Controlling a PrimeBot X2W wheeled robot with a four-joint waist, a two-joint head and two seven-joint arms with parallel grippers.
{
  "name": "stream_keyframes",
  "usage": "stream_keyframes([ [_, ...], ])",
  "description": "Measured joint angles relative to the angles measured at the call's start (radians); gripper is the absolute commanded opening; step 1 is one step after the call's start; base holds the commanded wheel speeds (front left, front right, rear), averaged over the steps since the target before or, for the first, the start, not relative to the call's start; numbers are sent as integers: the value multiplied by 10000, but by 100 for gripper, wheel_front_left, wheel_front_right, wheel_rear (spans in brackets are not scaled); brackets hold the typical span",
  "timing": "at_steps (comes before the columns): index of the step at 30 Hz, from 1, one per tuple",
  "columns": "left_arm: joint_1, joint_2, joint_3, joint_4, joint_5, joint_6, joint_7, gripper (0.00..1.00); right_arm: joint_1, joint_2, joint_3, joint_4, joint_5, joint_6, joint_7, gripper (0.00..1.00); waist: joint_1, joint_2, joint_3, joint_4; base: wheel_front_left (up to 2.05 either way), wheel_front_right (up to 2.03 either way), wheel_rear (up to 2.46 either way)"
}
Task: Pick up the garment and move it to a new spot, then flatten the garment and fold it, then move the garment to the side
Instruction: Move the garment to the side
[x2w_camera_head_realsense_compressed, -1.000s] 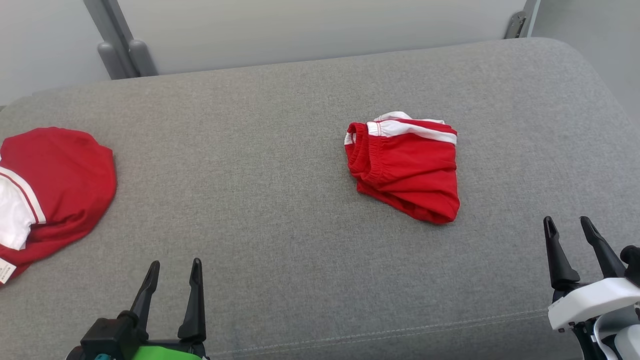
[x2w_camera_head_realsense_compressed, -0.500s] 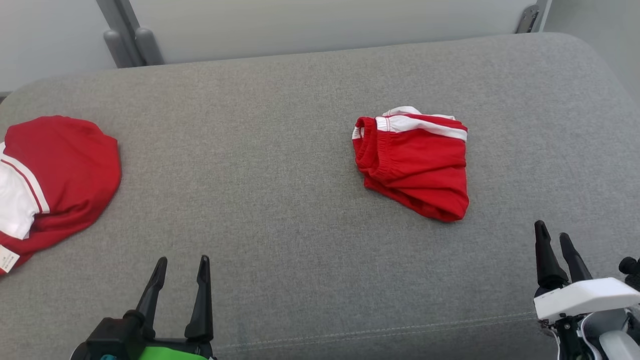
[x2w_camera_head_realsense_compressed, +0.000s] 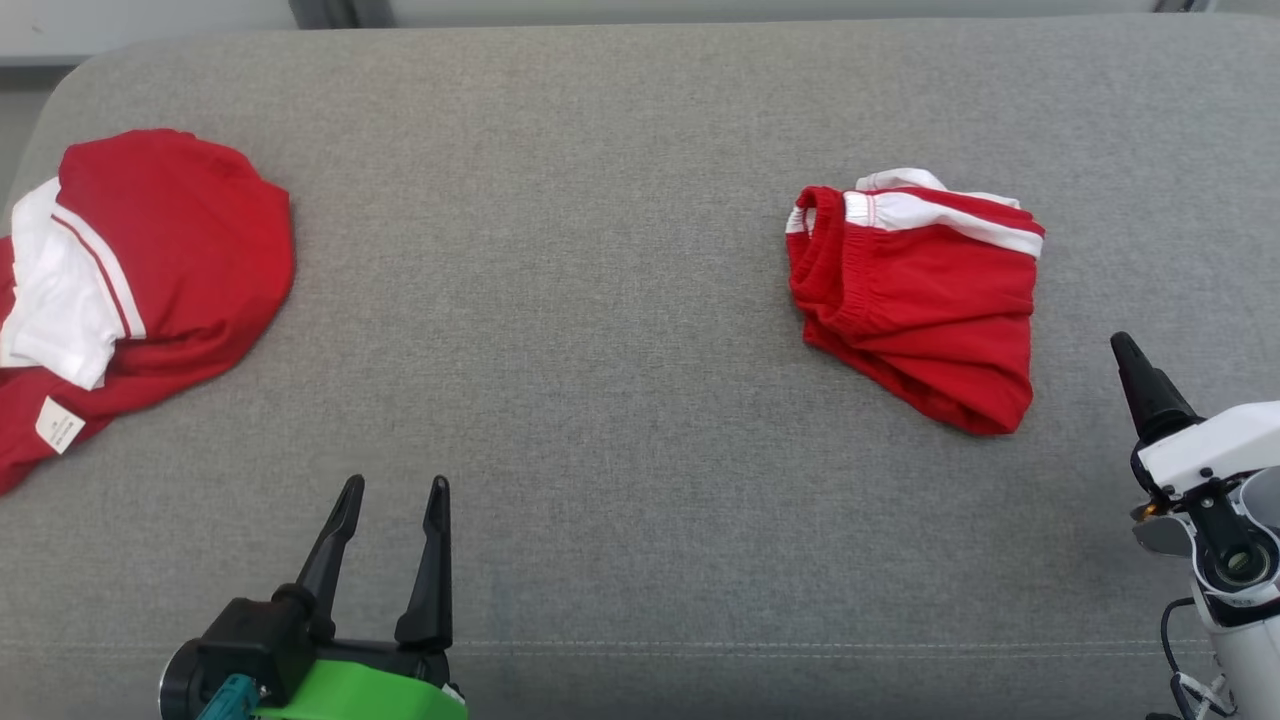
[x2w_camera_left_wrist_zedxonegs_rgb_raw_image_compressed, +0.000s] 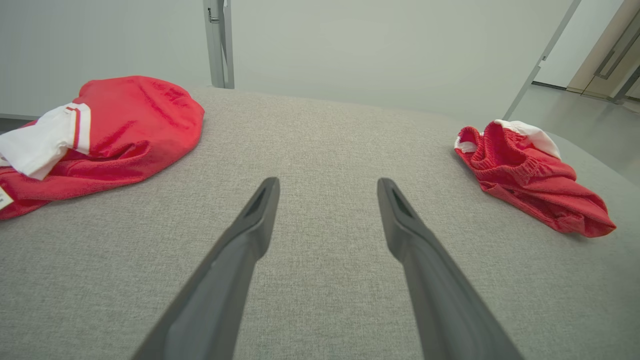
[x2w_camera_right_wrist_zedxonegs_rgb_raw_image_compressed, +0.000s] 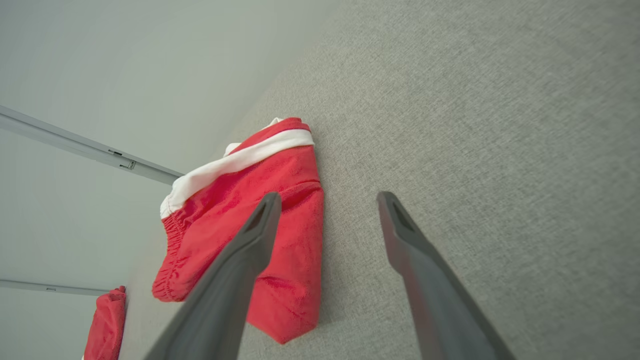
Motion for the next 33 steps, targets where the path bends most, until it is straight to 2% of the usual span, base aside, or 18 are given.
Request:
stream_keyframes([
  [10,-346,-86,12,92,0,-2,-13,100,-965,48,372,876,376,-88,1200,100,0,0,530,777,0,0,0],
  [17,-405,-130,86,146,-2,-2,-71,100,-1236,207,579,1206,554,-54,1638,100,0,0,688,924,0,0,0],
  [21,-414,-140,134,140,0,-2,-73,100,-1466,305,694,1210,556,205,1708,100,0,0,795,896,0,0,0],
  [22,-433,-153,127,155,0,-2,-75,100,-1521,309,713,1223,556,286,1707,47,0,0,816,888,0,0,0],
  [23,-446,-167,125,167,0,-2,-75,100,-1570,295,738,1223,546,382,1705,0,0,0,829,881,0,0,0],
  [26,-500,-182,111,188,0,-2,-77,100,-1770,125,915,1175,537,744,1883,0,0,0,861,868,0,0,0],
  [30,-591,-188,111,257,0,-2,-104,100,-2354,-514,1032,943,416,947,2397,0,0,0,875,851,0,0,0],
  [33,-656,-192,115,435,-2,-38,-115,100,-3095,-876,968,579,523,1221,2811,0,0,0,816,835,0,0,0],
])
